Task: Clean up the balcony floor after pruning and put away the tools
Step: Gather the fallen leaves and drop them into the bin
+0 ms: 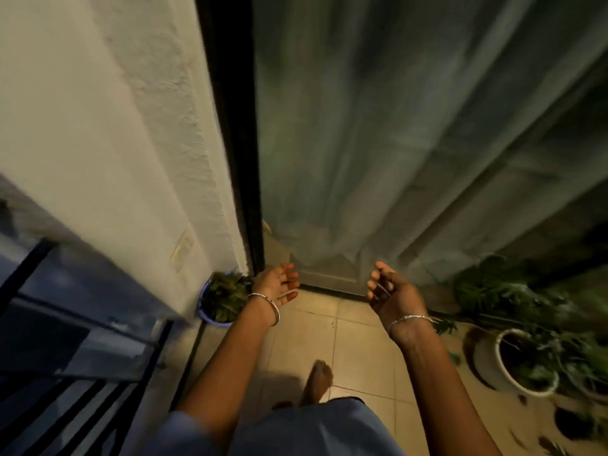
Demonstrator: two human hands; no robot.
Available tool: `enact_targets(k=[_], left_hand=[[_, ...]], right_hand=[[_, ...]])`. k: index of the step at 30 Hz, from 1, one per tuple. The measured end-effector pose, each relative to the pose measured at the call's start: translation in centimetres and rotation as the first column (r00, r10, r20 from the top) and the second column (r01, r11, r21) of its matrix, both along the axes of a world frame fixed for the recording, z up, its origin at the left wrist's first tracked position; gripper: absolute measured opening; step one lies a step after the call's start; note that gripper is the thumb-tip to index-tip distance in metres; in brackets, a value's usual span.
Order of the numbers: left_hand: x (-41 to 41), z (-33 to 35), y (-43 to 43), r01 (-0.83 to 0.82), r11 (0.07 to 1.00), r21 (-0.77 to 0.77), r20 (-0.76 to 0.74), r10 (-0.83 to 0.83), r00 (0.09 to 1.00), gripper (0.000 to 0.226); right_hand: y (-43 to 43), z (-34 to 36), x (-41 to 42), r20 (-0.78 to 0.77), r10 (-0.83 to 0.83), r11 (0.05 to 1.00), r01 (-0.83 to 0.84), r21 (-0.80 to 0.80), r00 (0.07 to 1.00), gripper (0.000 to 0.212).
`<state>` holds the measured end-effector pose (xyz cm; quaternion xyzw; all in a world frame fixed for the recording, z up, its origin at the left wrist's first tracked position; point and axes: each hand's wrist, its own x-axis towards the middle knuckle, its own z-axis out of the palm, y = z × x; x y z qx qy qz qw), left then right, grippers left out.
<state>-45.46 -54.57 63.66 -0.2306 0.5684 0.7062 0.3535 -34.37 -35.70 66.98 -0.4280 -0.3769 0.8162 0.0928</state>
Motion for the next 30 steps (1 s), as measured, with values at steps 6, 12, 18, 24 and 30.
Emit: enact_targets(k=[6, 12, 18, 24, 30], left_hand=[[1.7, 5.3, 8.3, 0.218, 0.976, 0.025, -0.11, -0.214, 0.971, 0.023], [7.9, 8.6, 17.9, 0.449, 0.892, 0.053, -0.197, -0.431, 0.881, 0.022], [17.4, 10.4, 27.7, 0.613, 0.786, 0.082, -0.247, -0.579, 0.777, 0.02], [28.5, 11.9, 35.4, 0.728, 0.674, 0.123, -0.277, -0.681, 0.678, 0.019], [39.4, 11.7, 42.5, 0.806, 0.572, 0.155, -0.254, -0.765, 0.592, 0.02]], right_hand=[[5.5, 4.9, 6.4, -0.074, -0.234, 0.966, 0.241, 0.091, 0.969, 0.017], [11.3, 6.7, 15.8, -0.093, -0.467, 0.87, 0.476, 0.128, 0.879, 0.024], [16.5, 8.5, 27.8, -0.119, -0.661, 0.729, 0.671, 0.133, 0.741, 0.019], [21.5, 9.2, 39.6, -0.149, -0.754, 0.621, 0.768, 0.156, 0.64, 0.019], [25.0, 9.7, 50.6, -0.162, -0.834, 0.502, 0.847, 0.177, 0.528, 0.02]])
